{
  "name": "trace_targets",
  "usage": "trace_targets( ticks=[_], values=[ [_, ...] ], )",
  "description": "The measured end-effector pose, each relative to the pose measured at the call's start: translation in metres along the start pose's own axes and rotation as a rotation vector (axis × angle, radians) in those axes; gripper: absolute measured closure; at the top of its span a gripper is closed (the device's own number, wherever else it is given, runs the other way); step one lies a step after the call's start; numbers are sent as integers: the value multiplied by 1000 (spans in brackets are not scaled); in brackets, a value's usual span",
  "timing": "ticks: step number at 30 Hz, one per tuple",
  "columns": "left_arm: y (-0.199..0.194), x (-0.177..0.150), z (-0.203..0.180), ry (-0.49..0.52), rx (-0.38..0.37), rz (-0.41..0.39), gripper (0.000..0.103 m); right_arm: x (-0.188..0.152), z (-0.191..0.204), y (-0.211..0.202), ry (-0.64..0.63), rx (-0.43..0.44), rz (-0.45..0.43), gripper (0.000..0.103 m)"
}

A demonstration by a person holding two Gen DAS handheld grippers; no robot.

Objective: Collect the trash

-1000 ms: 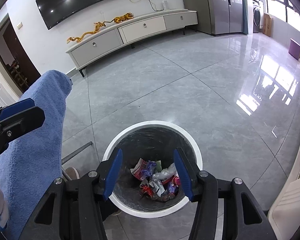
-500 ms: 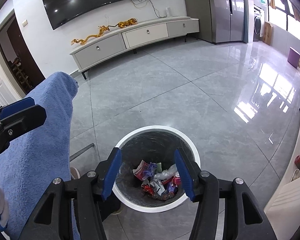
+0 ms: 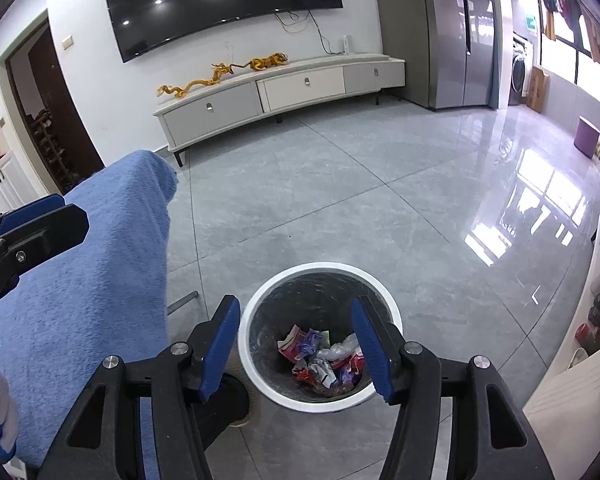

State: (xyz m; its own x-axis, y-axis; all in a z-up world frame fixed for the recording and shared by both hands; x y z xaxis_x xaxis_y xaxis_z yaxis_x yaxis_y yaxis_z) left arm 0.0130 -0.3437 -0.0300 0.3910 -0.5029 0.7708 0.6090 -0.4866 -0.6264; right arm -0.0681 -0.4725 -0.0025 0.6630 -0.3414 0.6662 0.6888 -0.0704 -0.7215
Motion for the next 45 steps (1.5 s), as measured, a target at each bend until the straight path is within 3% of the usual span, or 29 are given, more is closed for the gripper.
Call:
trace_targets(
  ticks=[12, 19, 24, 33, 45],
  values=[
    [-70, -33, 76, -132, 157, -63, 31, -12, 84, -18, -118, 56, -15, 26],
    [-119, -74, 140, -238, 320, -109, 31, -24, 131, -34, -200, 63, -66, 6],
    [-150, -100, 174, -317, 415, -124, 31, -34, 161, -49, -266, 60, -123, 0],
    [-202, -132, 206, -425, 535, -181, 1, -47, 177, -70, -295, 70, -175, 0],
    [-264, -141, 198, -444, 602, -250, 0, -51, 187, -109, -316, 86, -287, 0]
  ],
)
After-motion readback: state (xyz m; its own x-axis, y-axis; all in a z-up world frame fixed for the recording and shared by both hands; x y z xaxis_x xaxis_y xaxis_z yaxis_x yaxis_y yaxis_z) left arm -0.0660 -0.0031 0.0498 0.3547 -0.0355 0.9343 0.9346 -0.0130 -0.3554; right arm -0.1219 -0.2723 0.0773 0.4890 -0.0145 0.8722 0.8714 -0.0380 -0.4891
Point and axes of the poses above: each gripper's, at about its wrist camera, not at the fingertips, and y roughly the way its jaws point, z to its left, x to its top, the point moved 6 cm from there along y, roughly the way its jaws point, and after that the axes turned 12 degrees about x, right-handed, at the moved point
